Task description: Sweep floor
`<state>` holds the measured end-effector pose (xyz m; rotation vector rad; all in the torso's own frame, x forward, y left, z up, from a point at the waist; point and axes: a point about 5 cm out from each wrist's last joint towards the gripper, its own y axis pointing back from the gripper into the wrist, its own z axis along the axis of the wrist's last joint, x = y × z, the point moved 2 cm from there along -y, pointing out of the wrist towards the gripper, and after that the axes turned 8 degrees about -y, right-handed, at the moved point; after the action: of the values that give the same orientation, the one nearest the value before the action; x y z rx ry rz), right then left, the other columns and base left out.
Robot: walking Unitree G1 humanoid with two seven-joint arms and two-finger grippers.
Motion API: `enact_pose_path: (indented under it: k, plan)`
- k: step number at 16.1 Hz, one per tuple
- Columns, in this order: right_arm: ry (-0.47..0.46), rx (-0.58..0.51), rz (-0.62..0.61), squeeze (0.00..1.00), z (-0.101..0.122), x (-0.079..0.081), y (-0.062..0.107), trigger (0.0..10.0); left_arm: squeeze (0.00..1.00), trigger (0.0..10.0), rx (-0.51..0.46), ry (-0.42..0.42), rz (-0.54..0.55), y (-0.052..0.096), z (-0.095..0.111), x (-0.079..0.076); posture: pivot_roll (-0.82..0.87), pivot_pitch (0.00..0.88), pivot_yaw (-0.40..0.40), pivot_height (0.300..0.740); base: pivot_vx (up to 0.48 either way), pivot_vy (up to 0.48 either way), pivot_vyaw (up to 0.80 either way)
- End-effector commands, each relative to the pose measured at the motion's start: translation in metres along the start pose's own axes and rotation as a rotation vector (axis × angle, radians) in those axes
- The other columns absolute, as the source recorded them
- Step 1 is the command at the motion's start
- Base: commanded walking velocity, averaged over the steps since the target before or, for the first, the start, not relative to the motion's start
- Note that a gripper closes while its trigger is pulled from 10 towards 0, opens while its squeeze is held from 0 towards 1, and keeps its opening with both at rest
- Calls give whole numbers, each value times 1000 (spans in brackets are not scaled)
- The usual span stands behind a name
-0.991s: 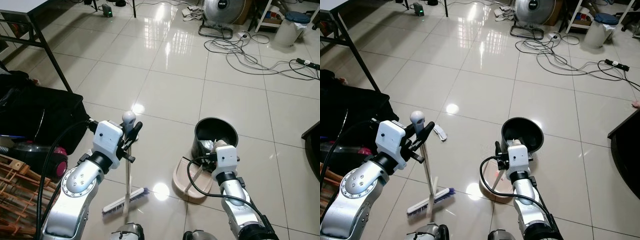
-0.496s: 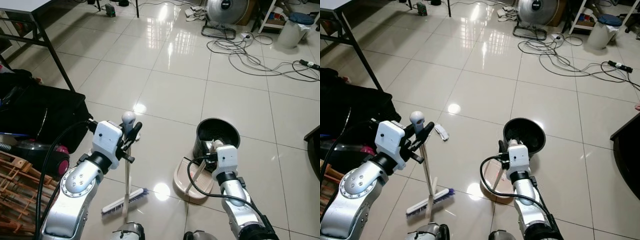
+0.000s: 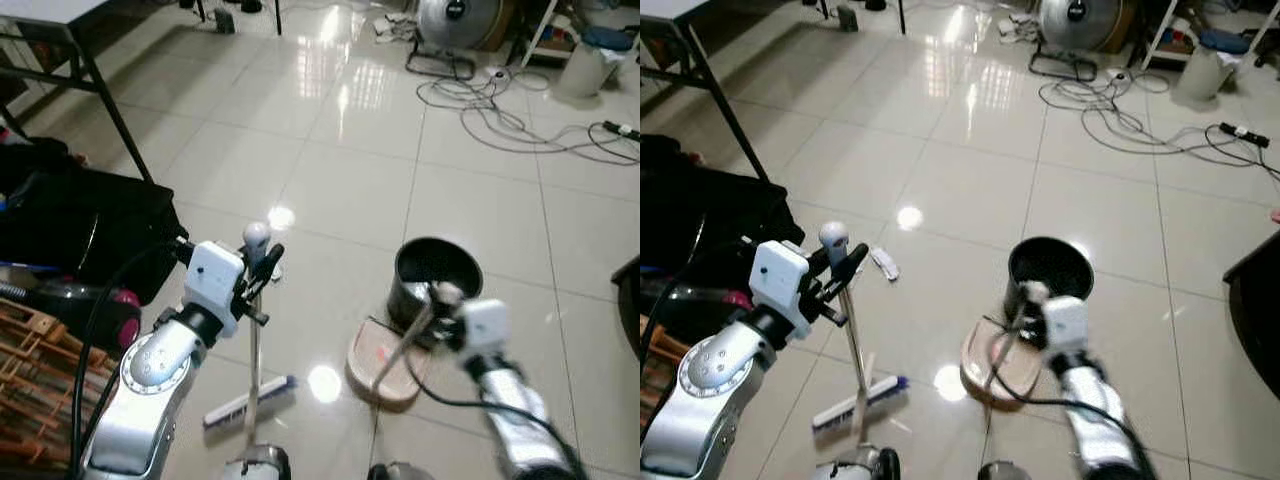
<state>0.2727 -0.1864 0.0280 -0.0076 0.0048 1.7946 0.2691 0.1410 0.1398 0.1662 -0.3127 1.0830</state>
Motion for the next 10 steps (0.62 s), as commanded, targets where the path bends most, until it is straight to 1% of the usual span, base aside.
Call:
enact_pose_path:
  k: [1, 2, 3, 5, 6, 8, 9, 10]
  plan:
    - [-17, -28, 64, 0, 8, -5, 5, 0, 0, 10000, -28, -9, -3, -1, 4, 1, 90, 119, 20, 740, 0, 0, 0]
    - [-19, -26, 95, 0, 10, -6, 9, 0, 0, 10000, -30, -10, -1, -2, 4, 1, 88, 118, 17, 740, 0, 0, 0]
    - [-4, -16, 157, 0, 13, -11, 16, 0, 0, 10000, -36, -13, 5, -5, 5, 3, 79, 112, 15, 740, 0, 0, 0]
    - [14, -8, 203, 0, 16, -14, 21, 0, 0, 10000, -40, -15, 8, -7, 5, 4, 78, 111, 14, 740, 0, 0, 0]
    - [43, 3, 256, 0, 18, -15, 25, 0, 0, 10000, -45, -17, 12, -8, 6, 5, 77, 109, 16, 740, 0, 0, 0]
    - [111, 69, 378, 0, 12, -14, 32, 0, 0, 10000, -49, -17, 14, -12, 6, 4, 76, 113, 16, 740, 0, 0, 0]
    - [130, 84, 400, 0, 11, -15, 34, 0, 0, 10000, -50, -17, 14, -12, 6, 4, 76, 111, 17, 740, 0, 0, 0]
    - [151, 113, 448, 0, 12, -18, 33, 0, 0, 10000, -51, -17, 12, -12, 5, 3, 80, 113, 15, 740, 0, 0, 0]
